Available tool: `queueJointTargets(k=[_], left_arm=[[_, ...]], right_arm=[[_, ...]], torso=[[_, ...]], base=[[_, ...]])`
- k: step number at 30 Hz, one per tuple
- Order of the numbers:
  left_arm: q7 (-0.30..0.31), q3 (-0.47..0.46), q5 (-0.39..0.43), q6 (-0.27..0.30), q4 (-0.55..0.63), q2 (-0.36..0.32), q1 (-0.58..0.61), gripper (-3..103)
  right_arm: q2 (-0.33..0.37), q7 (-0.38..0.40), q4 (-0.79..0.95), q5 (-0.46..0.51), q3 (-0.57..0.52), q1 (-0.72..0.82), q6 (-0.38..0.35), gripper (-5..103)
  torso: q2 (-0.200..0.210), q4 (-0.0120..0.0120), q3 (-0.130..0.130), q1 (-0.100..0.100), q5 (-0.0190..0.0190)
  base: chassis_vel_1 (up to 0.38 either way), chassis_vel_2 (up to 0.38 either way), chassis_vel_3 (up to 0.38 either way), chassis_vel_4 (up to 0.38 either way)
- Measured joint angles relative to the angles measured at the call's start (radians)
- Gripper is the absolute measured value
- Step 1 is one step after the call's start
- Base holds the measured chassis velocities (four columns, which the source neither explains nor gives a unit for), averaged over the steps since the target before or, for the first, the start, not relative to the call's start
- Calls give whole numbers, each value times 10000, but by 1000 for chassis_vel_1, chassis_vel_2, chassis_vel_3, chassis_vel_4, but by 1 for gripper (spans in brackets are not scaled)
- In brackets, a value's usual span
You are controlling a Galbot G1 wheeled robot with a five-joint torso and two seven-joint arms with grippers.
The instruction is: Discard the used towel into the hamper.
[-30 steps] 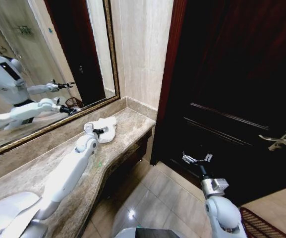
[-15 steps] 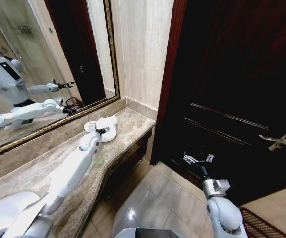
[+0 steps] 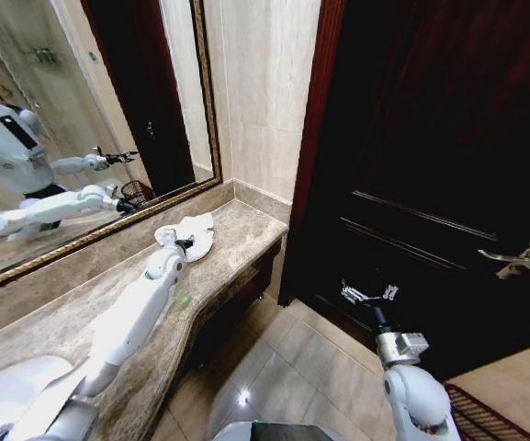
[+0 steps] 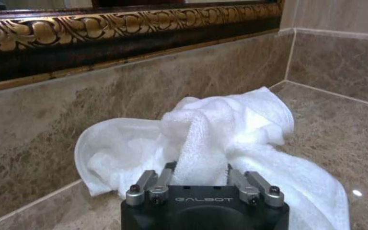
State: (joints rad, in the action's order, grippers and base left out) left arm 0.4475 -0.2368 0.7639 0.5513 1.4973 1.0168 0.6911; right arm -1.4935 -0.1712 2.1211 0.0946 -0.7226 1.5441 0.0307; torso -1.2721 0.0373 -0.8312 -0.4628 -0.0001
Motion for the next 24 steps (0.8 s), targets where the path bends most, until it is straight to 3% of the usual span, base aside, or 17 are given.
queueJointTargets(k=[3,7,8,12,14,19,22,24], left_arm=[[-9,-35,3,-12,-9,-9,0,22],[-10,-46,2,-16,-2,-8,8,19],[-9,-49,2,-39,7,6,21,14],[-14,-51,-10,-143,40,28,53,14],[-43,-45,-148,-625,57,46,99,14],[-186,-123,-388,-1187,285,38,230,14],[-508,-531,-850,-2104,1248,-83,831,14],[-616,-706,-1075,-2252,1709,-155,1111,14]], right_arm=[[15,0,2,-4,2,-6,0,100],[22,0,6,-4,2,-7,0,100],[21,0,12,-4,1,1,0,100],[12,4,31,-4,-8,32,11,100],[20,50,55,6,-20,39,17,100],[25,118,107,27,-21,39,18,100],[-17,185,191,47,-12,54,6,100],[-52,190,208,55,-13,61,6,100]], torso=[[0,1,0,0,0],[0,1,0,0,0],[0,2,0,0,0],[0,2,0,-1,0],[1,3,-1,-1,-2],[1,1,-3,-2,-2],[1,0,-2,-2,-1],[1,1,-2,-2,-1]], base=[[0,0,0,0],[0,0,0,0],[0,0,0,0],[0,0,0,0],[0,0,0,0],[0,0,0,0],[0,0,0,0],[0,0,0,0]])
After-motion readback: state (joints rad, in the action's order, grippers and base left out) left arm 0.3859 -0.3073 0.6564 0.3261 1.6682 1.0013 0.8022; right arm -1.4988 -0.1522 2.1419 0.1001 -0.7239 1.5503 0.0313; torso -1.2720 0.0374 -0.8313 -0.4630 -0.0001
